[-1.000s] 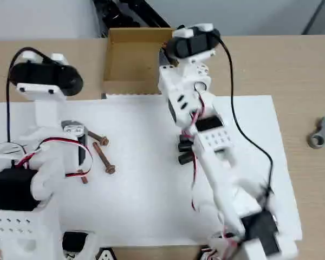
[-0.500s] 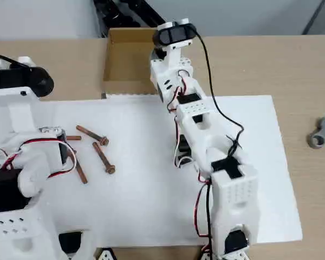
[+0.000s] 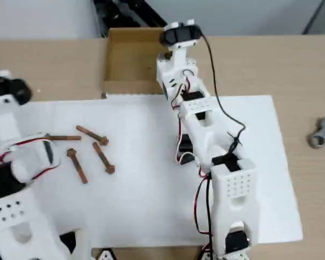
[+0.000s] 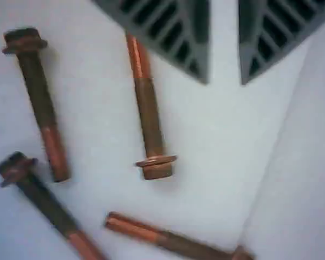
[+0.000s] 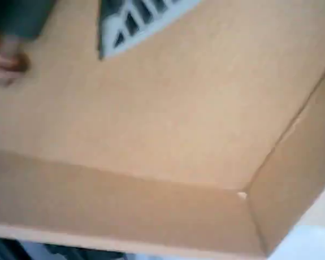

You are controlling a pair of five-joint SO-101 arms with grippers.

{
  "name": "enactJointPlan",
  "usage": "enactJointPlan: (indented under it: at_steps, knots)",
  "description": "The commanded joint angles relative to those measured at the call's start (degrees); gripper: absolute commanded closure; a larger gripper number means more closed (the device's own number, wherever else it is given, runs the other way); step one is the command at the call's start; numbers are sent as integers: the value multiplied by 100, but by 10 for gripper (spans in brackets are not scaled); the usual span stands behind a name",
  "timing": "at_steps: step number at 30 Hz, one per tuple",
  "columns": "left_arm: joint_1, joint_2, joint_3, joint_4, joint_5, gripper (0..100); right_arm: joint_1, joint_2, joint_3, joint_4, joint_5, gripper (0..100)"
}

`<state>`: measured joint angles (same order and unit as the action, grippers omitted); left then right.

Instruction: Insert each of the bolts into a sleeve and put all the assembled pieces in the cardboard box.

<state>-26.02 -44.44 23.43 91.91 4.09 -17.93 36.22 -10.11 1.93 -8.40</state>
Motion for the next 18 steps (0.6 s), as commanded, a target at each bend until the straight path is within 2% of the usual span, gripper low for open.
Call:
enactJointPlan:
  at_steps: [1, 6, 10, 18]
  knots:
    - [-308, -9, 145, -343, 378, 878, 57, -347, -290, 189, -62, 853]
    - [-501, 246, 145, -563, 1284, 829, 31, -963, -290, 848, -62, 853]
    - [-492, 1231, 40, -545, 1881, 795, 66, -1534, -290, 1877, -62, 853]
    - [-475, 3279, -1077, -536, 2919, 786, 84, -2615, -264, 3732, -79, 852]
